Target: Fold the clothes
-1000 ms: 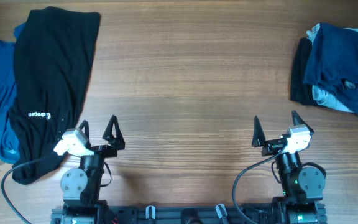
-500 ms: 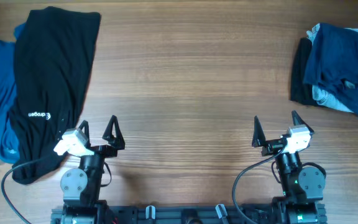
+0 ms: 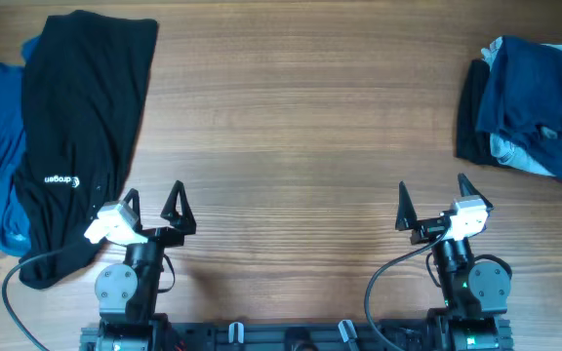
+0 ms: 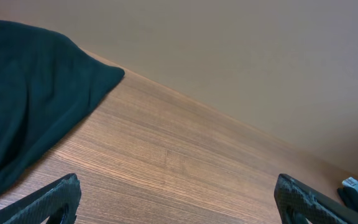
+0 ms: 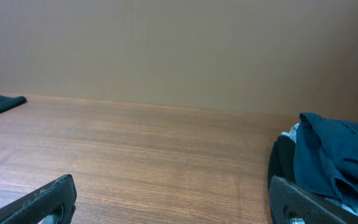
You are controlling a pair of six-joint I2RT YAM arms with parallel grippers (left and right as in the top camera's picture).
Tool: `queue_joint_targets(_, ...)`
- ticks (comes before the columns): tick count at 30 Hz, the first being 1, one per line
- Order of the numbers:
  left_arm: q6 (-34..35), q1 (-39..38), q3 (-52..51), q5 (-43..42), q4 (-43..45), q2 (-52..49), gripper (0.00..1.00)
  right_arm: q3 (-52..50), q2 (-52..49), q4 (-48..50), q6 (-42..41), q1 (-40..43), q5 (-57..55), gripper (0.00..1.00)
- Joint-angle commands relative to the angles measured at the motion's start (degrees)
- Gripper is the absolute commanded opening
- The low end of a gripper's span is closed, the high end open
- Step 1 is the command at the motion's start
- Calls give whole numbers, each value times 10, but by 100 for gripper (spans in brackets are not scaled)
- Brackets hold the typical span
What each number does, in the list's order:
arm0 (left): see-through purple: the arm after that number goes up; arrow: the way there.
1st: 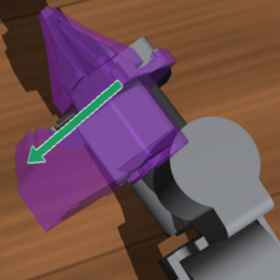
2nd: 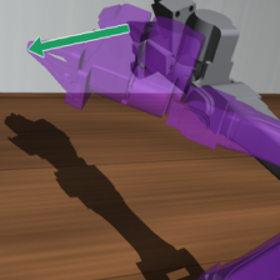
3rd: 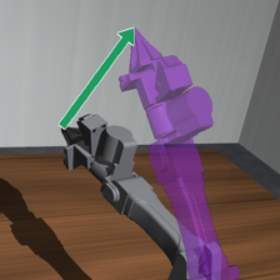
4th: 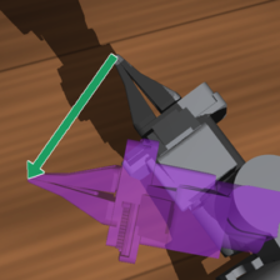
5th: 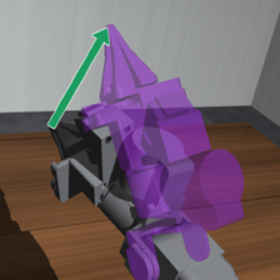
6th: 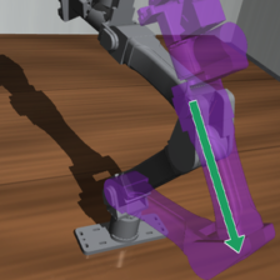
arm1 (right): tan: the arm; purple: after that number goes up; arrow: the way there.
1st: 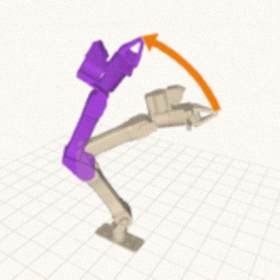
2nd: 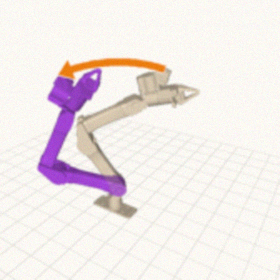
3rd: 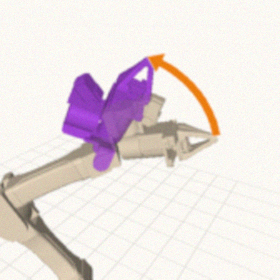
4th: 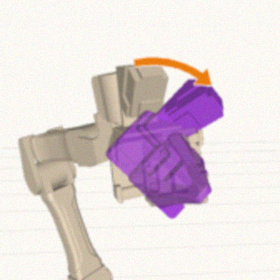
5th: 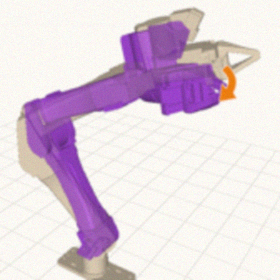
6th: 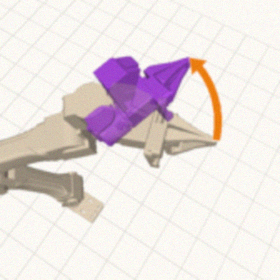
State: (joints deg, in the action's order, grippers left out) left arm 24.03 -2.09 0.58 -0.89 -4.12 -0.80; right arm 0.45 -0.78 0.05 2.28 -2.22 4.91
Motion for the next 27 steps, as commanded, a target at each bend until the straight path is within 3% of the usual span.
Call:
queue_joint_targets(1,-13,5,-2,4,-1,4,100,-2,3,4,-5,-2,7,100)
queue_joint_targets(6,9,5,-2,-10,7,4,100,-2,3,48,-14,-2,62,100)
queue_joint_targets(10,2,5,5,-47,36,4,100,1,3,91,-18,-2,123,100)
queue_joint_targets(14,-19,6,47,-46,8,-9,100,28,-19,89,-29,-2,123,100)
queue_joint_targets(22,-57,5,235,-25,-71,-197,100,200,-234,76,-24,-2,179,100)
queue_joint_targets(27,-73,5,401,7,-173,-365,100,357,-406,-2,-25,-2,254,100)
